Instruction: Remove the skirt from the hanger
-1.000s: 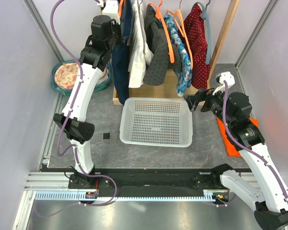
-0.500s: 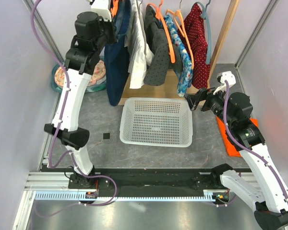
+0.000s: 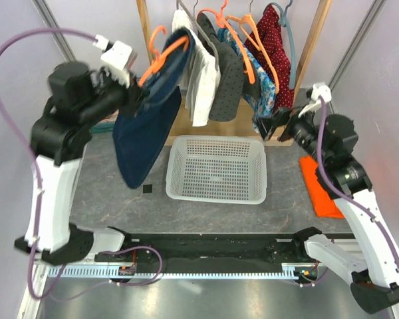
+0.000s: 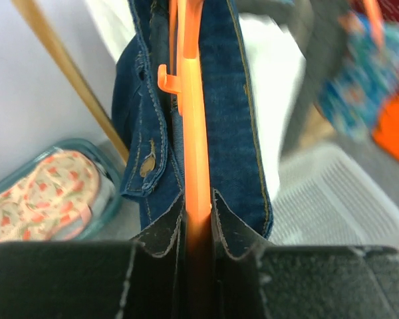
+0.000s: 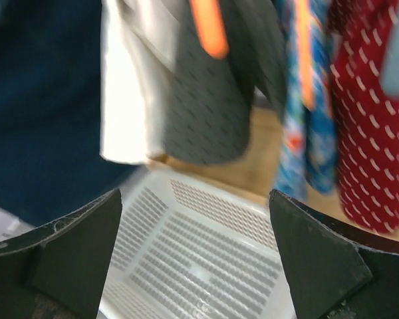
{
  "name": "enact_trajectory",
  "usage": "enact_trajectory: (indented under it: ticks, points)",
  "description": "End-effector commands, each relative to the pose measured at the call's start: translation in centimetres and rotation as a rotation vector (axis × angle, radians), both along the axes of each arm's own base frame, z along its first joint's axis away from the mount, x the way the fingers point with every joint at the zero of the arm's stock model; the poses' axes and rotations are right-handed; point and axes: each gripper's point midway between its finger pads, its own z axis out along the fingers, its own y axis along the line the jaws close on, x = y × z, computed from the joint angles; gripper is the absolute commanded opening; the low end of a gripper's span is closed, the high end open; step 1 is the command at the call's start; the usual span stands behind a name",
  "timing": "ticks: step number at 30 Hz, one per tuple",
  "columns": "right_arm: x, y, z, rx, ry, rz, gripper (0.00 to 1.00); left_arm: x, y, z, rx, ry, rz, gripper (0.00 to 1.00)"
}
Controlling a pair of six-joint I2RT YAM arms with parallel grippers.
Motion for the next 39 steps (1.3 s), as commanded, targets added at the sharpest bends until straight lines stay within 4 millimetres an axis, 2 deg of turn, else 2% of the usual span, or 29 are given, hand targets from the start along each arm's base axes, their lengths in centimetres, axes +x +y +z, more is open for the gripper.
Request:
enact_trajectory:
  ticks: [1,2,3,4,6,8,9,11,12,13,14,15,16,18,23,28,34,35,37,39]
  points:
    - [-0.4,2.3,8.9,0.161,-0.159,0.115,0.98,-11.4,0.6,3.1,0.057,-0.192,-0.264,0.02]
    - [-0.4,2.6,10.1,0.191,-0.17,0.129,0.98,-12.2,0.9,3.0,0.073,-0.206,-0.273,0.02]
    - [-0.9,3.1,12.3,0.239,-0.195,0.151,0.98,-12.9,1.1,3.0,0.078,-0.209,-0.275,0.02]
    - [0.0,3.8,12.9,0.263,-0.199,0.167,0.98,-13.6,1.5,2.8,0.084,-0.209,-0.275,0.02]
    - [-0.4,5.3,15.1,0.309,-0.224,0.215,0.98,-15.2,2.1,3.0,0.089,-0.213,-0.279,0.02]
    - [0.3,6.9,15.9,0.335,-0.227,0.225,0.98,-15.9,2.2,2.6,0.091,-0.193,-0.286,0.02]
    - [-0.9,8.5,17.2,0.35,-0.248,0.27,0.98,-16.2,2.2,2.7,0.088,-0.193,-0.292,0.02]
    - [-0.3,10.3,17.1,0.322,-0.251,0.249,0.98,-16.2,2.1,2.1,0.089,-0.167,-0.302,0.02]
    - [-2.1,11.9,18.7,0.329,-0.274,0.297,0.98,-16.2,2.0,2.0,0.086,-0.163,-0.305,0.02]
    - [-1.6,13.2,17.8,0.278,-0.265,0.296,0.98,-16.2,1.9,1.9,0.086,-0.157,-0.308,0.02]
    - [-1.9,14.0,18.0,0.267,-0.268,0.297,0.98,-16.1,1.9,1.7,0.083,-0.15,-0.307,0.02]
    - [-3.0,14.8,19.0,0.278,-0.28,0.3,0.98,-15.9,1.8,1.5,0.085,-0.141,-0.308,0.02]
    - [-2.8,15.7,18.4,0.257,-0.27,0.299,0.98,-15.8,1.7,1.5,0.085,-0.141,-0.311,0.02]
    - [-3.1,16.3,18.3,0.245,-0.274,0.288,0.98,-15.7,1.6,1.5,0.083,-0.136,-0.312,0.02]
    - [-1.9,16.7,16.9,0.201,-0.264,0.239,0.98,-15.7,1.6,1.7,0.08,-0.149,-0.315,0.02]
    - [0.4,16.8,14.8,0.127,-0.248,0.149,0.98,-15.9,1.6,1.7,0.08,-0.154,-0.316,0.02]
    - [1.6,17.8,14.0,0.112,-0.237,0.132,0.96,-16.4,1.5,2.0,0.067,-0.16,-0.326,0.02]
    - [1.8,18.0,13.7,0.107,-0.231,0.13,0.93,-16.5,1.5,2.0,0.065,-0.16,-0.328,0.02]
    - [1.9,18.0,13.7,0.112,-0.228,0.129,0.78,-16.5,1.5,1.9,0.065,-0.157,-0.33,0.02]
    - [1.9,18.1,13.6,0.118,-0.226,0.132,0.42,-16.5,1.5,1.9,0.067,-0.161,-0.331,0.02]
